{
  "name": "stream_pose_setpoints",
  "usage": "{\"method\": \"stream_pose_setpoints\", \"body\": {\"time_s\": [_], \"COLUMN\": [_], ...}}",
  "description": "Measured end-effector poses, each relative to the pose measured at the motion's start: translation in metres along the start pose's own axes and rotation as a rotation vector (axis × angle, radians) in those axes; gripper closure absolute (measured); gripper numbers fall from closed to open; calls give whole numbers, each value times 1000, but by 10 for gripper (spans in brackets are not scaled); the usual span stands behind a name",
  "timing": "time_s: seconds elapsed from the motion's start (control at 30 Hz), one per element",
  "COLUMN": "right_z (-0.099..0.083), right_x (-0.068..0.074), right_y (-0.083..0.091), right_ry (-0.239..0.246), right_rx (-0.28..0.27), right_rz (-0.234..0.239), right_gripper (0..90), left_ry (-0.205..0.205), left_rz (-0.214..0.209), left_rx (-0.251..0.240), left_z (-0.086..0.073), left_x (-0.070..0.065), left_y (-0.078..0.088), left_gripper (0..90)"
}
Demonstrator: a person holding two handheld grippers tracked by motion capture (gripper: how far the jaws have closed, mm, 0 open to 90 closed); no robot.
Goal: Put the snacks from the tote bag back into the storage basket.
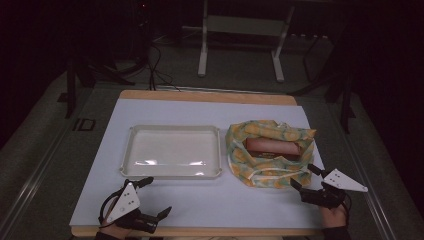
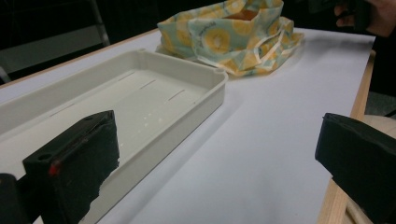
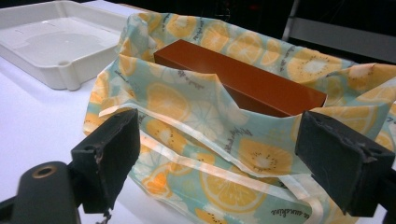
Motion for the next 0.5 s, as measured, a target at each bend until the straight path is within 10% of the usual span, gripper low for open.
{"method": "stream_pose_setpoints", "body": {"time_s": [0.5], "right_z": [-4], "right_x": [0], "right_y": [2], "right_ry": [-15], "right_rx": [112], "right_rz": [163], "right_gripper": [127], "left_ry": [0], "left_rz": [-5], "left_rx": [-8], "left_z": [1], "left_x": [-1], "left_y": [-2], "left_gripper": [0]}}
Point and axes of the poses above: each handheld gripper's, and its own axes: y roughly backward along the jaws, z roughly out of its top, x roughly to its left, the point moved 7 cm from there along -y, roughly forward along the jaws, and after that the axes turned 8 degrees about z, right-handed, at the moved point
